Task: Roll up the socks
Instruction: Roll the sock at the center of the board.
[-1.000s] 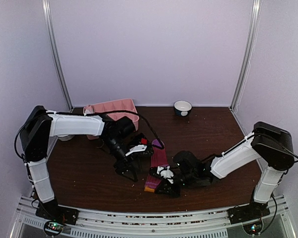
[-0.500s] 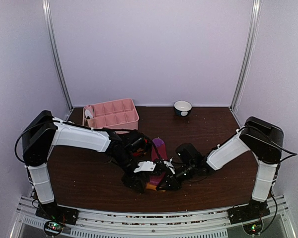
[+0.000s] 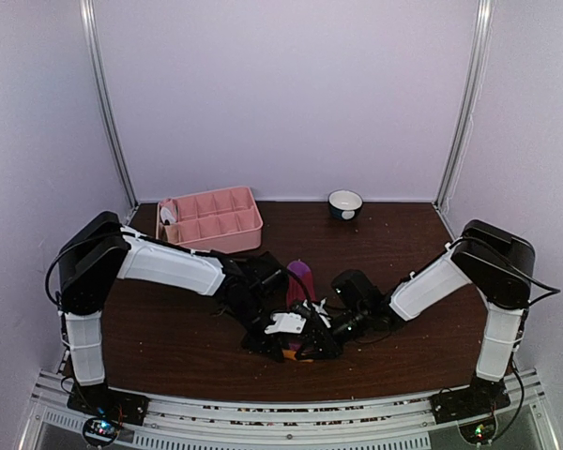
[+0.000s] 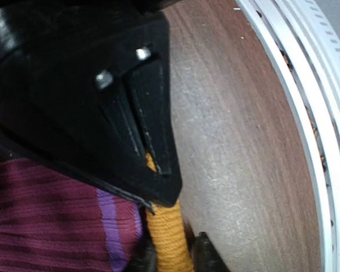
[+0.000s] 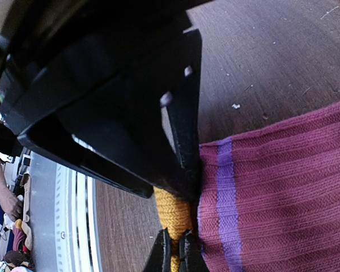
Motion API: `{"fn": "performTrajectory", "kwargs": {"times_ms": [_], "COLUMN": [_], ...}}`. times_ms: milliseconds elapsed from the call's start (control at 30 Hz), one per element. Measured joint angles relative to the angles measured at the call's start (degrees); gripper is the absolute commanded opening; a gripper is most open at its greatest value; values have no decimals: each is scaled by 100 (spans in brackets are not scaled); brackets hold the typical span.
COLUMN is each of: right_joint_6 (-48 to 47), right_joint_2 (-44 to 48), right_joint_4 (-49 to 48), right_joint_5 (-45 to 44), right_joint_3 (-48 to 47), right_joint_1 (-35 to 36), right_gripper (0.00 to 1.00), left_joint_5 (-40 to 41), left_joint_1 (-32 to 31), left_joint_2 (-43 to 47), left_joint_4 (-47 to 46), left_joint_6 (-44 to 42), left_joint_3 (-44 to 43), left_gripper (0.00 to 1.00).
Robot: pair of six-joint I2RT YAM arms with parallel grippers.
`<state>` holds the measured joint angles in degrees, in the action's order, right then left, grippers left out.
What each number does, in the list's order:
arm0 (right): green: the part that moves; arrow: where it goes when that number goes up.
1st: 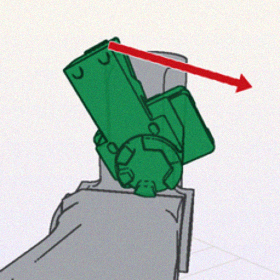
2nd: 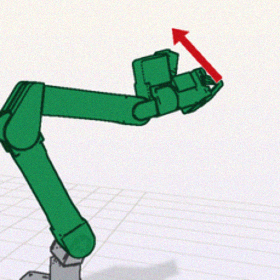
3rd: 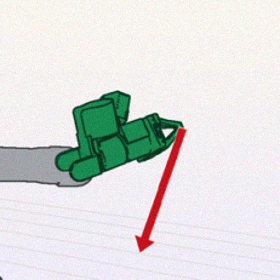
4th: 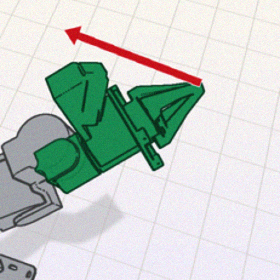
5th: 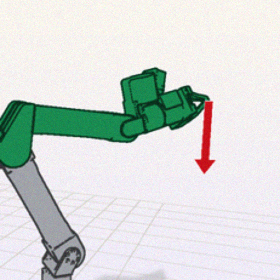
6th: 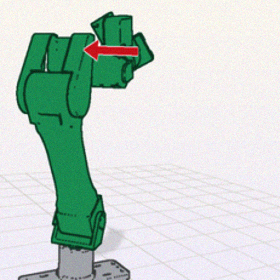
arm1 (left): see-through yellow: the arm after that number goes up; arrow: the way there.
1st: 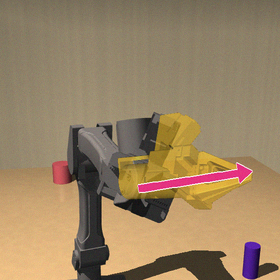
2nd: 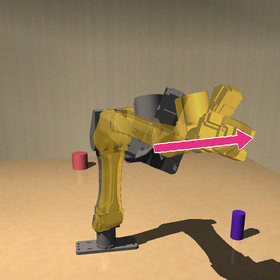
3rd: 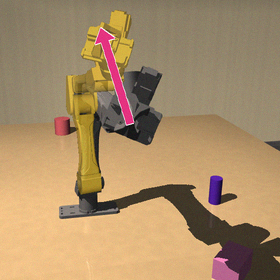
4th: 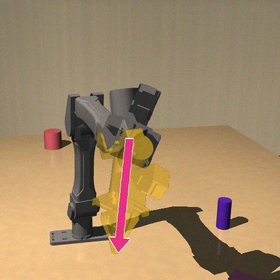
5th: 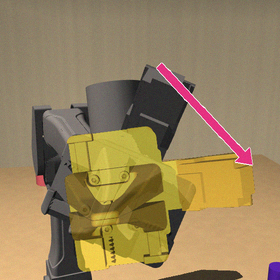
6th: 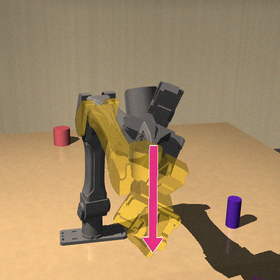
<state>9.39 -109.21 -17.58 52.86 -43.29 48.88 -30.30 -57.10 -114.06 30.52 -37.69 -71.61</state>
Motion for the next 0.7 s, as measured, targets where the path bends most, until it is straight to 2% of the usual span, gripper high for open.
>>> {"fn": "performTrajectory", "kwargs": {"times_ms": [67,100,333,400,467,533,600,700], "right_joint_6": [24,39,166,210,291,459,575,649], "right_joint_2": [4,13,186,212,240,330,540,951], "right_joint_4": [0,0,-107,-153,-249,-457,-691,-1056], "right_joint_5": [-2,-9,-236,-315,-404,-538,-782,-1394], "right_joint_3": [0,4,179,195,240,398,656,1161], "right_joint_1": [0,0,4,28,59,96,105,122], "right_gripper": [0,0,2,6,16,21,25,36], "left_joint_5": [24,35,-334,-479,-629,-804,-979,-1207], "left_joint_1": [7,20,236,304,352,376,393,439], "left_joint_2": [-70,-83,-275,-337,-409,-507,-619,-835], "left_joint_4": [-24,-24,140,192,310,461,621,931], "left_joint_6": [26,55,249,323,400,463,546,614], "left_joint_3": [-50,-76,-295,-345,-422,-566,-767,-1075], "left_gripper": [3,0,0,0,0,0,0,0]}}
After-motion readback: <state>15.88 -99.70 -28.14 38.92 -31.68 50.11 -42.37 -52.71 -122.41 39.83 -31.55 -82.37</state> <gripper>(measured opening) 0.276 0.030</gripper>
